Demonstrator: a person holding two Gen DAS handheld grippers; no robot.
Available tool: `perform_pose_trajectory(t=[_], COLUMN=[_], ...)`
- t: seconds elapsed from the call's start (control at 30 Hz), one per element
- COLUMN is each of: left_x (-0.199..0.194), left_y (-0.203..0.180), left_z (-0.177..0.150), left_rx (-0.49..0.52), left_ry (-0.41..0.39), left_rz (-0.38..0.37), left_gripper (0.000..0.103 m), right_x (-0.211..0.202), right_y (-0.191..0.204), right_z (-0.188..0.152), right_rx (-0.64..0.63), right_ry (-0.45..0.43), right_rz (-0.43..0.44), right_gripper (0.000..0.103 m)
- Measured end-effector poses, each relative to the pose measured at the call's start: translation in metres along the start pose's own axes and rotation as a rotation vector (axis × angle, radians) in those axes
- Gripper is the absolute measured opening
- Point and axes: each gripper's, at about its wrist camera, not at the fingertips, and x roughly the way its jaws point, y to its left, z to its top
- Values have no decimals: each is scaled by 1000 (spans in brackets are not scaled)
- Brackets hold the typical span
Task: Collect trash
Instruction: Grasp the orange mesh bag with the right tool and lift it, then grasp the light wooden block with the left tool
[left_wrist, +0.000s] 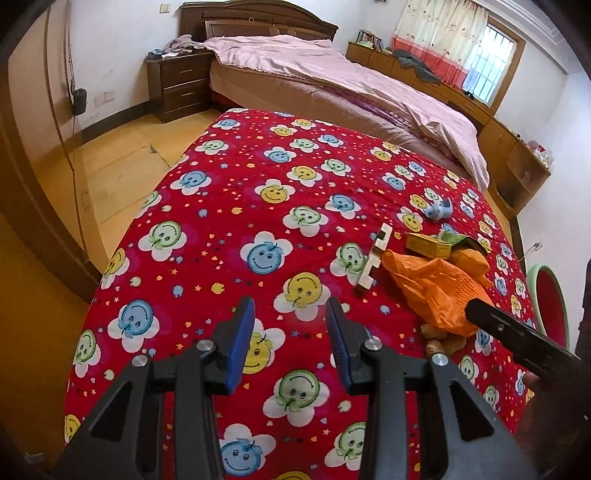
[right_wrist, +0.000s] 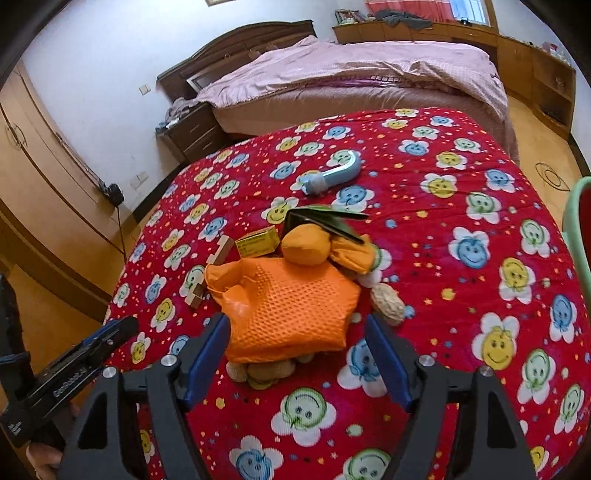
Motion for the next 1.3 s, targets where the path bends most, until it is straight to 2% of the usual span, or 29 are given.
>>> perform_pose_trajectory(t=[0.3,0.47,0.53,0.6,0.8,1.07,1.3], left_x=[2,5,5,6,4,5,15], left_y=[3,2,1,-1,-9,-20,-40], left_z=[0,2,2,1,0,5,12], left_rx=[-2,-5,-1,3,22,36,86], left_ry=[5,10,10,10,8,9,17], left_rz=[1,4,5,6,-6,-41,-84], left_gripper=[39,40,39,40,40,40,39], right_x=[17,21,21,18,5,-40,-78], right_y=[8,8,8,8,4,-10,-30], right_z=[6,5,3,2,1,4,6], right_rx=[-44,-60,-69,-76,-69,-8,39], right_ry=[3,3,6,-4,-38,-163,-246], right_rz=[-85,-84,-83,-80,-57,-24,-50], right_gripper=[77,58,44,36,19,15,15])
